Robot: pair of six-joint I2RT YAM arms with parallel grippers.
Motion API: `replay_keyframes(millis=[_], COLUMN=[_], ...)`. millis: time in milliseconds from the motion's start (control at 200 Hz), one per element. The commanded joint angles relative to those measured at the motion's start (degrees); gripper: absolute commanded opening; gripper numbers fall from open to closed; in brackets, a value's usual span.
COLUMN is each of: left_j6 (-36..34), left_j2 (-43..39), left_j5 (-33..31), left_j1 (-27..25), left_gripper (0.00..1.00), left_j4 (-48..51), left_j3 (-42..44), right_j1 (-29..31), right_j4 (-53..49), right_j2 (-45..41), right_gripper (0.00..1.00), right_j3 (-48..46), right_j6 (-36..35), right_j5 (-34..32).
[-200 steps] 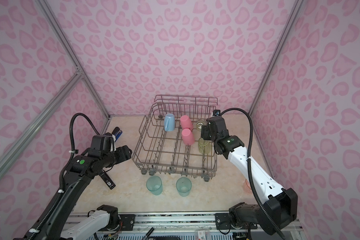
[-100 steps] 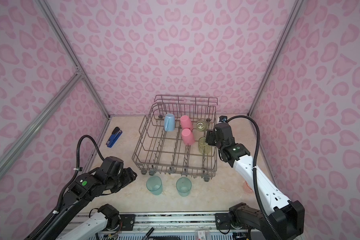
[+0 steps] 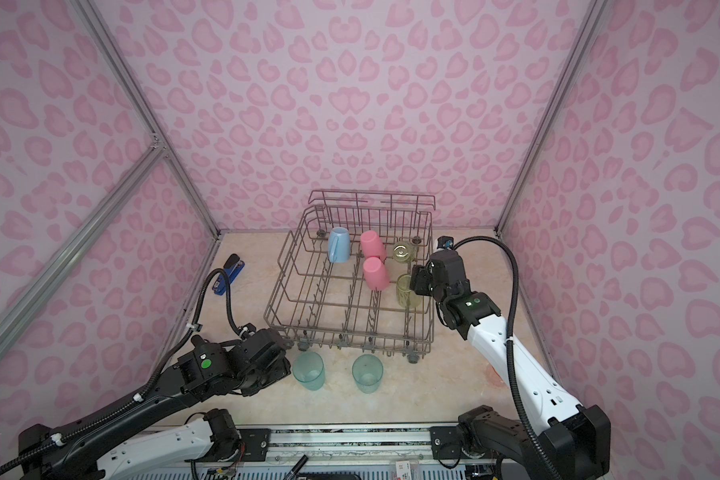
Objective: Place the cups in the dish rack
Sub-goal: 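Lower left gripper onto the rim of a teal cup and close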
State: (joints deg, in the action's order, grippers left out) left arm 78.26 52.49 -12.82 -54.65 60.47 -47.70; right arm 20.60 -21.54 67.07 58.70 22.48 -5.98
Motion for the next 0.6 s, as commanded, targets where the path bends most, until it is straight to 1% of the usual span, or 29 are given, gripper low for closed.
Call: replay_keyframes(millis=[0,165,335,550,595], left_j6=[3.26,3.92,4.80,5.83,5.95], left_j2=[1.16,3.48,5.49,7.23,7.36], left_j5=[-3.06,-3.20,-3.46,-4.84,-5.02], left_j1=[-1.73,-3.81,-5.67,-7.14,-7.25], left_gripper=[0.65,0.65,0.61,0.52,0.49], left_j4=[-1.99,-3.42,-4.37,-5.86,-5.97], left_j3=[-1.01,-1.74,-1.35,-0.04,0.27], right_j1=[-0.04,0.03,-0.04,-0.05,-0.03], right_j4=[1.76,2.66,3.70,4.13,4.10], right_j2=[0.08,-0.59,-1.06,-1.67,-1.59], right_gripper=[0.77,0.76,0.76,0.76,0.76], right_j3=[-0.56,-1.55,-2.61,-3.32,-3.42], right_j6=[0.31,0.66,1.22,1.43,1.51], right_j5=[1.54,1.94,3.10,3.08,3.11])
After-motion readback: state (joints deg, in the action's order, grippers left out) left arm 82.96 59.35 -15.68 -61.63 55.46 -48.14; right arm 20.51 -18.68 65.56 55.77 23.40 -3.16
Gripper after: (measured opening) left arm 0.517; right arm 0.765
